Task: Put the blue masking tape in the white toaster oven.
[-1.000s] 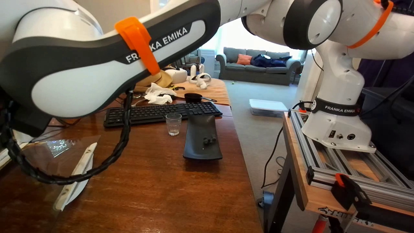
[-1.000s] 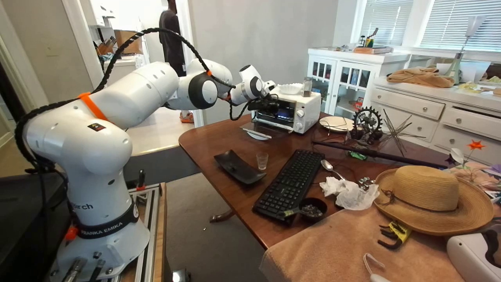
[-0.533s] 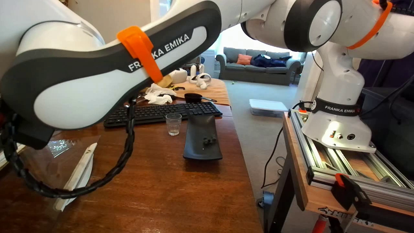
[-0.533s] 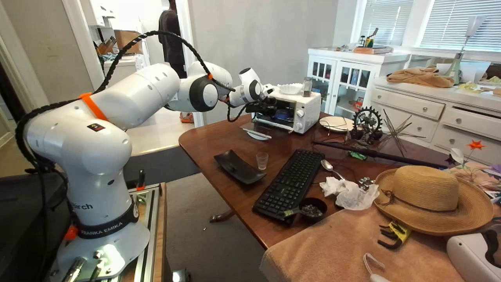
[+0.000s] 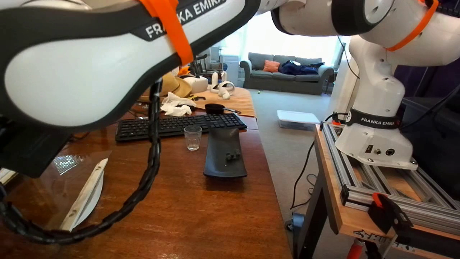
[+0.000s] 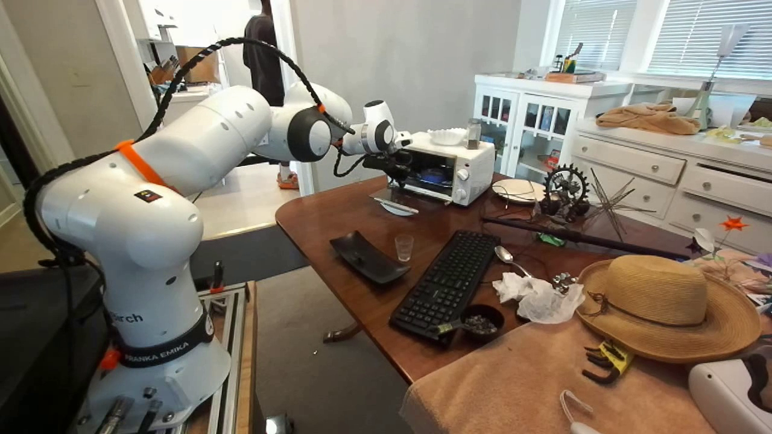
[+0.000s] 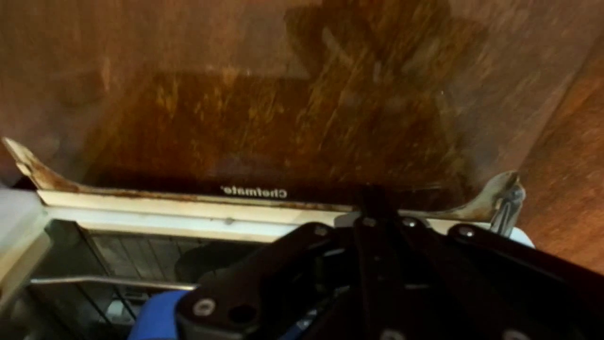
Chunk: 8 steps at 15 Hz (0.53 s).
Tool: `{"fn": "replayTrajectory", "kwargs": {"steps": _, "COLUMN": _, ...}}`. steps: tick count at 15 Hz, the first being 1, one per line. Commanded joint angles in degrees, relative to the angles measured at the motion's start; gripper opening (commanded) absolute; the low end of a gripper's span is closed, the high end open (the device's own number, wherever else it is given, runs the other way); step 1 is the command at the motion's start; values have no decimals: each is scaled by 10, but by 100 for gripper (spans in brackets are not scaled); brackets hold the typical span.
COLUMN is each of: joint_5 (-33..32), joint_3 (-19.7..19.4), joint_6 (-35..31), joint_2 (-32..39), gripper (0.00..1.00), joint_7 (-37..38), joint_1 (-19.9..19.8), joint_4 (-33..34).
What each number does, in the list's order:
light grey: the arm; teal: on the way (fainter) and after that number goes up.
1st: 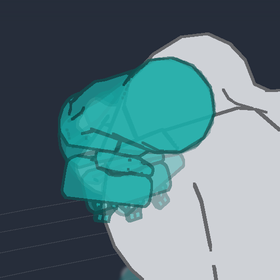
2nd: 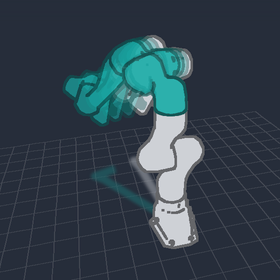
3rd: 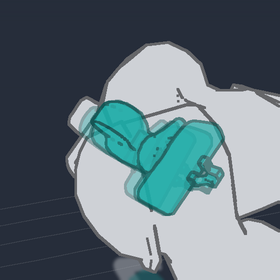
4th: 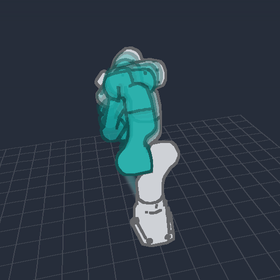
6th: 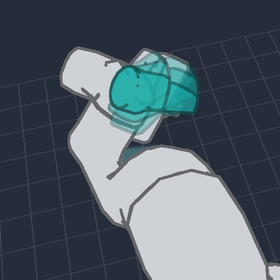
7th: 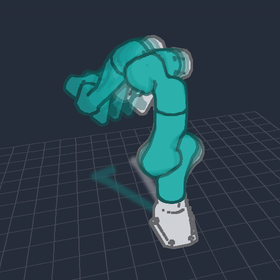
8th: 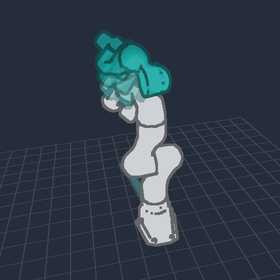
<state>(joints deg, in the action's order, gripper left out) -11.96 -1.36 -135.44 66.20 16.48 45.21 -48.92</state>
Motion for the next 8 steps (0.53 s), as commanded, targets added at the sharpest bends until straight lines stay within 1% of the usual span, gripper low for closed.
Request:
{"fn": "replayTrajectory", "kwargs": {"steps": 1, "joint_5": 15, "joint_3": -3, "joint_6": 50, "joint_2": -104, "gripper": 0, "joint_7": 66, "joint_1": 0, "joint_4": -136}}
{"fn": "replayTrajectory", "kwargs": {"steps": 2, "joint_5": 16, "joint_3": -6, "joint_6": 65, "joint_2": -125, "gripper": 0, "joint_7": 87, "joint_1": 1, "joint_4": -159}}
{"fn": "replayTrajectory", "kwargs": {"steps": 5, "joint_5": 28, "joint_3": -8, "joint_6": 80, "joint_2": -183, "gripper": 0, "joint_7": 156, "joint_1": -1, "joint_4": -229}}
{"fn": "replayTrajectory", "kwargs": {"steps": 8, "joint_5": 56, "joint_3": -4, "joint_6": 65, "joint_2": -241, "gripper": 0, "joint_7": 218, "joint_1": -8, "joint_4": -304}}
